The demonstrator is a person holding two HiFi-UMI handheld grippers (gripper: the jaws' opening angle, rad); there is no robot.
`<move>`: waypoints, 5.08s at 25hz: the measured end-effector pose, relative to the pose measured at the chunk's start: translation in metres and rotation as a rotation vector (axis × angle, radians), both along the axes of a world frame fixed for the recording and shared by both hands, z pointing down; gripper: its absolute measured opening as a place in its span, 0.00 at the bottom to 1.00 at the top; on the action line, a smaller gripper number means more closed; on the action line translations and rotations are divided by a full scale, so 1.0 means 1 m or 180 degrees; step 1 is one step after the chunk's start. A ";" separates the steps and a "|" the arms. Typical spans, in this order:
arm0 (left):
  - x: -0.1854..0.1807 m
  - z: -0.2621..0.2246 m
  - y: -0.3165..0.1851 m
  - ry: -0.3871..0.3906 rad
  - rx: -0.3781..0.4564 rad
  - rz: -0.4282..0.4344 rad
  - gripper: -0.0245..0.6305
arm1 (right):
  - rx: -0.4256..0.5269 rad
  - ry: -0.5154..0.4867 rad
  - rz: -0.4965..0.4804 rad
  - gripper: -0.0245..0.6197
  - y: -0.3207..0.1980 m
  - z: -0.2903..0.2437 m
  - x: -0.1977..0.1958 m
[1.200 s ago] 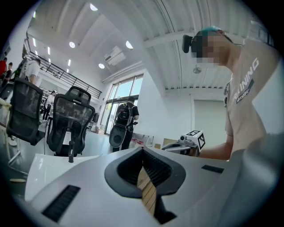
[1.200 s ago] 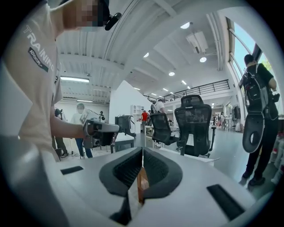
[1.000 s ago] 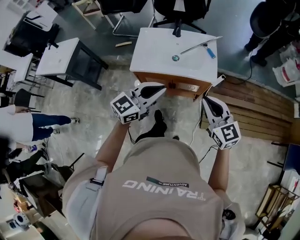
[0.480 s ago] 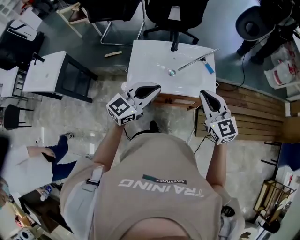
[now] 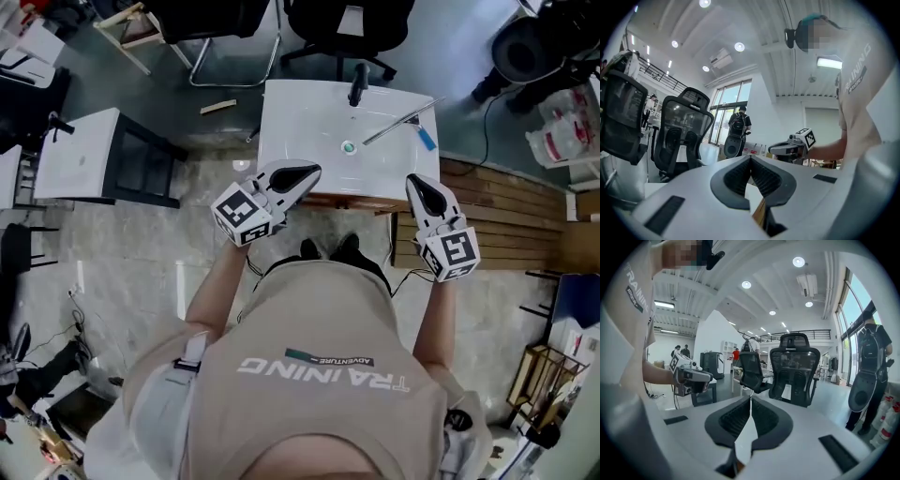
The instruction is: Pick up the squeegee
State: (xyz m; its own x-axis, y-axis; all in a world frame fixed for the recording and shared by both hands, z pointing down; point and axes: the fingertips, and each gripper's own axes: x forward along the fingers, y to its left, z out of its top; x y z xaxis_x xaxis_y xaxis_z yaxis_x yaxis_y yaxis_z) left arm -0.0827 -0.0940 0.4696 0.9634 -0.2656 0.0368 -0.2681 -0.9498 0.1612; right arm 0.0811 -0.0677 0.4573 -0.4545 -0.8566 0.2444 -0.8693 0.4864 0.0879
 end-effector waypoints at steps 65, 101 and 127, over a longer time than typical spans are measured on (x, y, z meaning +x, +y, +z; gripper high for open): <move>0.065 0.008 -0.123 -0.0114 -0.0373 -0.0586 0.06 | -0.1580 0.0901 0.0095 0.31 -0.236 0.331 0.194; 0.081 0.000 -0.153 -0.0060 -0.0295 -0.0394 0.06 | -0.1039 0.0056 0.0602 0.23 -0.224 0.242 0.191; 0.030 -0.051 -0.188 0.0020 0.0199 -0.0379 0.06 | 0.0328 -0.0208 0.0395 0.23 -0.198 0.007 0.088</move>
